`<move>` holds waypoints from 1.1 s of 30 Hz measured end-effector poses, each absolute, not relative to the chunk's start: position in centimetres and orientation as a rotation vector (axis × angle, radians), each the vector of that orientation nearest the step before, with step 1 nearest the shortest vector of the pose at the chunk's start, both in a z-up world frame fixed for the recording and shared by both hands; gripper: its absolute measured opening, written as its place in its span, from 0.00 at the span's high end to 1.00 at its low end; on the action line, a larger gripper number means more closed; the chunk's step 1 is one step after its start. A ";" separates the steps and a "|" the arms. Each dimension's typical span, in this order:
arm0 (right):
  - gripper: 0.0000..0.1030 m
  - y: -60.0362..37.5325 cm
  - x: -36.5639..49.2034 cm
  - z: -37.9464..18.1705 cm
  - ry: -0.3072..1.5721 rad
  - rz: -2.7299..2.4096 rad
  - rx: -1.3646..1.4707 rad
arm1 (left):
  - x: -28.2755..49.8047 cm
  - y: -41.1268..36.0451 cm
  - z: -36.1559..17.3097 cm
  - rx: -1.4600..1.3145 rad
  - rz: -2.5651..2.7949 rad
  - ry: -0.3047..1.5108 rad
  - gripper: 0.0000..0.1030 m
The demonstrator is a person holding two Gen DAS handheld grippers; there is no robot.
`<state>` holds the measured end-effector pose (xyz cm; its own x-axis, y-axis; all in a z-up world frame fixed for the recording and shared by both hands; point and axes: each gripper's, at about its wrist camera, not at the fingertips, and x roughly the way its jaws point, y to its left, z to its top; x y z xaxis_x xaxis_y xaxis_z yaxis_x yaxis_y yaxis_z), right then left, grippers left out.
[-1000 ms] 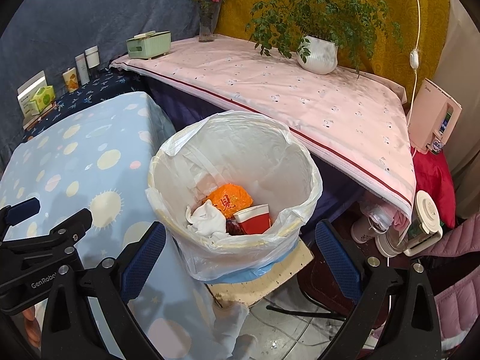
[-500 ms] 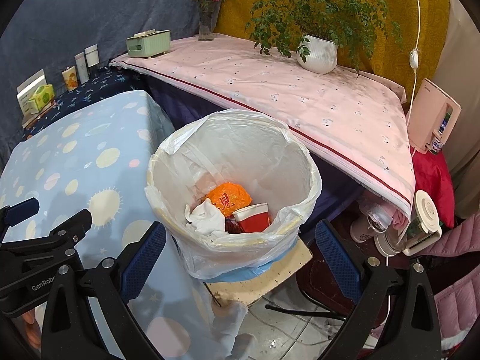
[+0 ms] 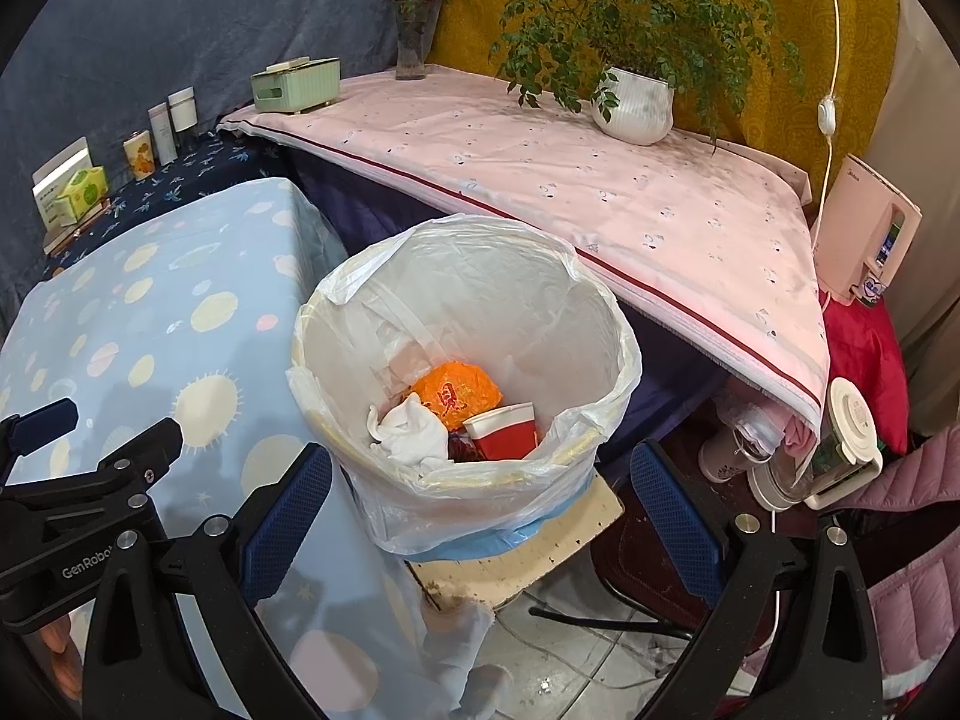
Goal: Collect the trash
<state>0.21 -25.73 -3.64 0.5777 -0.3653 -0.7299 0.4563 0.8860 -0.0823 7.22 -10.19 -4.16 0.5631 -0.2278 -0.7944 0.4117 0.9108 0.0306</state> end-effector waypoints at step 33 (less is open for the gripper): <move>0.07 -25.9 -0.2 -3.6 0.824 -0.487 0.120 | 6.9 -10.6 -3.7 0.243 -0.390 0.888 0.12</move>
<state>-0.16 -25.90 -3.58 0.5765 -0.3696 -0.7287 0.4609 0.8835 -0.0834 6.87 -10.60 -3.72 0.5680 -0.2291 -0.7905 0.4271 0.9031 0.0451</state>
